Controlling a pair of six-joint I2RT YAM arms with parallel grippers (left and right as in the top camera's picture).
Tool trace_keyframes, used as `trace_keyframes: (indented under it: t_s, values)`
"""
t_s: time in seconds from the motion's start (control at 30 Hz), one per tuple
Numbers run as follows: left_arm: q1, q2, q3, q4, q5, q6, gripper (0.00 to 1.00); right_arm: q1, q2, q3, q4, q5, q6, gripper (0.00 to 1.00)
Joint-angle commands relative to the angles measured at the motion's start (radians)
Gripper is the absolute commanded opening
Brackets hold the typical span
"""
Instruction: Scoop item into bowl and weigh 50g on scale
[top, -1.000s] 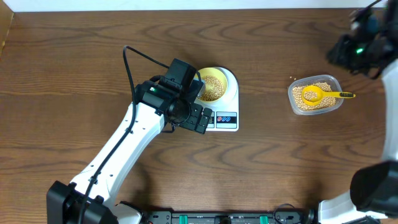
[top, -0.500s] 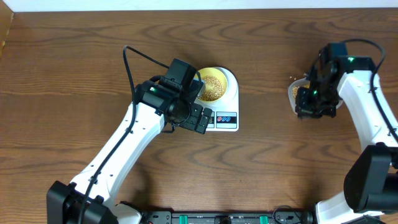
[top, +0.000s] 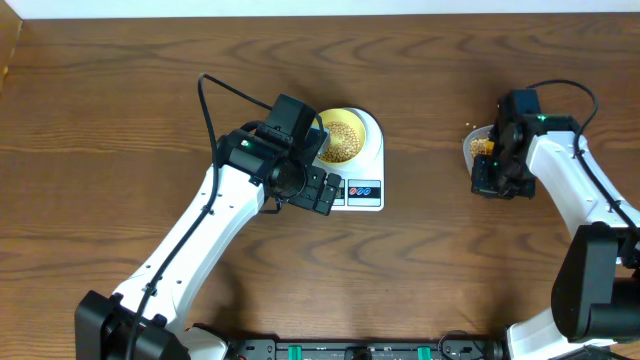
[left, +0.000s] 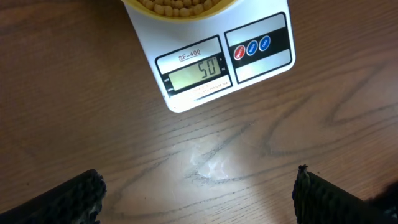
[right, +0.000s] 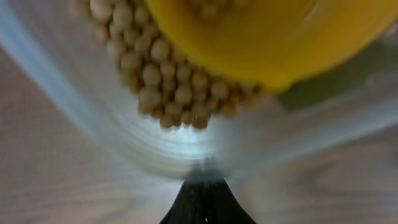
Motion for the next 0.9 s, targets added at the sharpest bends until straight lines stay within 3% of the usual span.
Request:
trace_keyframes:
  t_s: [0.0, 0.57, 0.87]
  values:
    - [-0.002, -0.002, -0.003, 0.001, -0.010, -0.013, 0.98, 0.004, -0.007, -0.010, 0.026, 0.042, 0.015, 0.01]
    - [-0.002, -0.002, -0.003, 0.001, -0.010, -0.013, 0.98, 0.005, -0.007, -0.010, 0.203, 0.028, 0.060, 0.01]
    - [-0.002, -0.002, -0.003, 0.001, -0.010, -0.013, 0.98, 0.005, -0.007, -0.010, 0.165, 0.021, 0.060, 0.01]
